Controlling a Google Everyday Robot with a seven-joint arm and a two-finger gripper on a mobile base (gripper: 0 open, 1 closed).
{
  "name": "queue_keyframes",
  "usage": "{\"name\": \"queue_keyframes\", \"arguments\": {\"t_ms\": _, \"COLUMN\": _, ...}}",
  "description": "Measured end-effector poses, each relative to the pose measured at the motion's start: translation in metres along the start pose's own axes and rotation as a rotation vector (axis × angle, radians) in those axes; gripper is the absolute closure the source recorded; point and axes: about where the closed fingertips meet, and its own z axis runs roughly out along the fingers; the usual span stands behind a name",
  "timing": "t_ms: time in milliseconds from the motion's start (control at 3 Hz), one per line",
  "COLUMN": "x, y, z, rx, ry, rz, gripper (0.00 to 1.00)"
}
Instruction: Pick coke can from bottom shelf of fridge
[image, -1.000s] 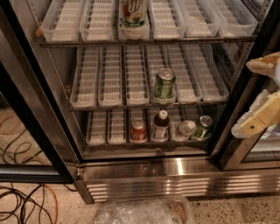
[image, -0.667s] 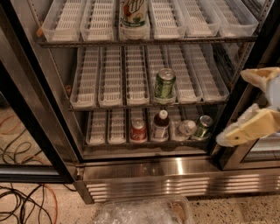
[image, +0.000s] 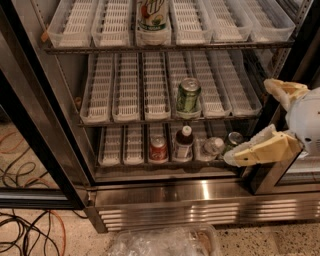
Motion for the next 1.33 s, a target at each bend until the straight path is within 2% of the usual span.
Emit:
{"name": "queue_keyframes", "arguments": {"t_ms": 333, "x": 0.000, "y": 0.000, "z": 0.000, "rx": 0.000, "ry": 0.000, "rz": 0.000, "gripper": 0.00}}
{"name": "queue_keyframes", "arguments": {"t_ms": 667, "x": 0.001, "y": 0.004, "z": 0.008, "rx": 0.008, "ry": -0.037, "rz": 0.044, "gripper": 0.00}}
{"name": "queue_keyframes", "arguments": {"t_ms": 1000, "x": 0.002, "y": 0.019, "z": 0.028, "rx": 0.047, "ry": -0.104, "rz": 0.097, "gripper": 0.00}}
{"name": "queue_keyframes", "arguments": {"t_ms": 1333, "x": 0.009, "y": 0.037, "z": 0.052, "rx": 0.116, "ry": -0.157, "rz": 0.128, "gripper": 0.00}}
